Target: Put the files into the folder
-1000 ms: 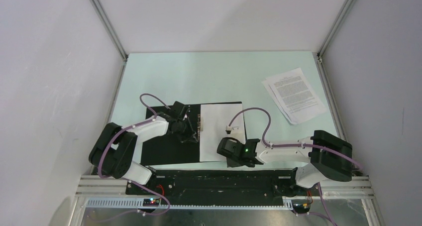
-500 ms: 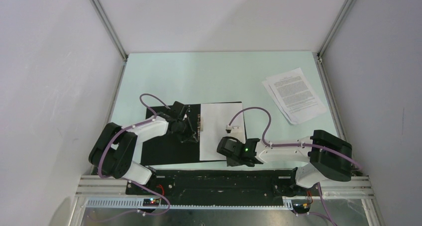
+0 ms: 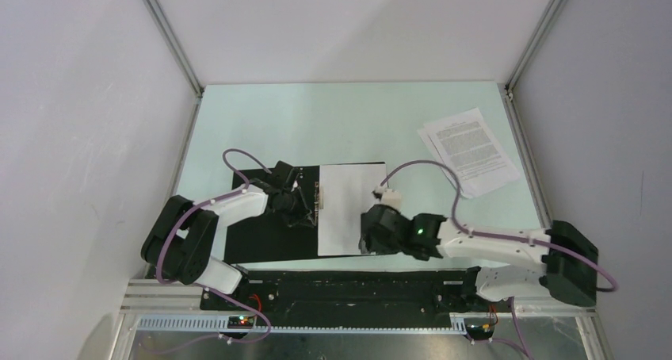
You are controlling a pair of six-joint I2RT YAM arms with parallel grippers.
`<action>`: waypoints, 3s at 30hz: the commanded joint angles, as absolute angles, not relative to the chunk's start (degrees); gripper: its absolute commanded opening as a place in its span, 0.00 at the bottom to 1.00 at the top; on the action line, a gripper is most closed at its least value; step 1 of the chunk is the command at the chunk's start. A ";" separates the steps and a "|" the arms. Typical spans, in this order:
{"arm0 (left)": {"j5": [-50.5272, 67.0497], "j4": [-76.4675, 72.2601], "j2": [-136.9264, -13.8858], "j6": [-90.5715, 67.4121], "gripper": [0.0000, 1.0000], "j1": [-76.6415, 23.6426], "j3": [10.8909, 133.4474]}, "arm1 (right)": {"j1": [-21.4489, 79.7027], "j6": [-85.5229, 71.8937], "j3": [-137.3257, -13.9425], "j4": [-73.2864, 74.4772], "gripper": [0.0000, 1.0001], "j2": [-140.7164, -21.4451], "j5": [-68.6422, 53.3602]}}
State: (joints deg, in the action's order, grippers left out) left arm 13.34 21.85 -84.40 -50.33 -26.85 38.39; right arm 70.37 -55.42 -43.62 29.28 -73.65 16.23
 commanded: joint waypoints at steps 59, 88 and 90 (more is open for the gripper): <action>13.64 26.48 -76.33 -57.25 0.45 -26.45 58.54 | -15.54 -83.39 -19.74 -16.99 0.58 -82.20 -5.22; 23.83 -4.22 -113.59 -86.43 0.82 -37.17 77.83 | -1.45 -82.41 -20.53 3.64 0.00 -52.61 -11.00; 22.57 -4.03 -114.08 -87.72 0.80 -37.35 77.43 | -1.72 -81.88 -20.40 4.66 0.00 -51.70 -10.68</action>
State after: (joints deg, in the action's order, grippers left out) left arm 24.25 -2.37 -113.99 -83.83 -36.71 75.57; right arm -1.80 -81.65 -20.05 1.52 -53.69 -11.86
